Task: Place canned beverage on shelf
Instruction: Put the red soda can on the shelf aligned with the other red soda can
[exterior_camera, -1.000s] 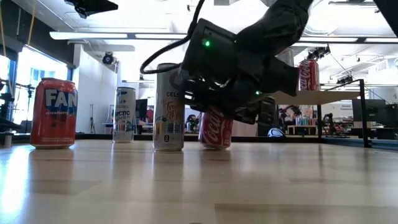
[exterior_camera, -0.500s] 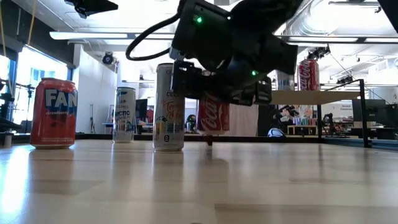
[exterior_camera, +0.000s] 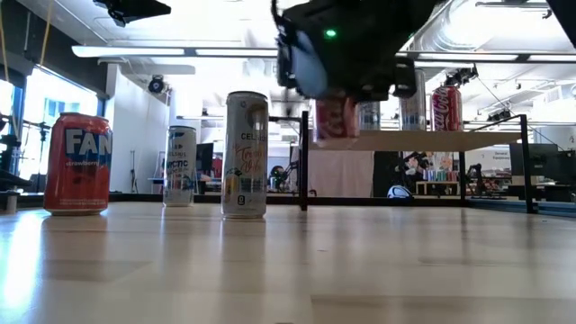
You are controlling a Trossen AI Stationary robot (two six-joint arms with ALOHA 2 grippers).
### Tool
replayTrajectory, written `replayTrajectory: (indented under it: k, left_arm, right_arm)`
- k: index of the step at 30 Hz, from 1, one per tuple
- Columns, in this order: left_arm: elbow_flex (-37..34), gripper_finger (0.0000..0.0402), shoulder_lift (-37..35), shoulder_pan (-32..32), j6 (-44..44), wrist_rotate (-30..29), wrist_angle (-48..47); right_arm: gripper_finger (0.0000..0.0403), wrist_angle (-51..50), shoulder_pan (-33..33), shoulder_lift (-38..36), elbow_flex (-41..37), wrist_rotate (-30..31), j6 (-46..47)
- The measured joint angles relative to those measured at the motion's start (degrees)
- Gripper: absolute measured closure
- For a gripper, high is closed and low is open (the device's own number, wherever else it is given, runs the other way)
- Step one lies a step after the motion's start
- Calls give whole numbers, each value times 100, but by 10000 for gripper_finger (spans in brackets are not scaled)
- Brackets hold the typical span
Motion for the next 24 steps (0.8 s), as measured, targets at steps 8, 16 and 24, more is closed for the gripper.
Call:
replayTrajectory:
  k: [8,16,24]
  left_arm:
    - [0,122,-1,1,-1,4,-9]
    - [0,122,1,-1,1,4,-20]
    - [0,122,1,-1,1,1,-23]
  right_arm:
    - [119,18,-3,-378,-392,-19,469]
    - [119,25,-69,-1264,-1161,224,296]
    - [119,16,-81,-2463,-2157,248,-28]
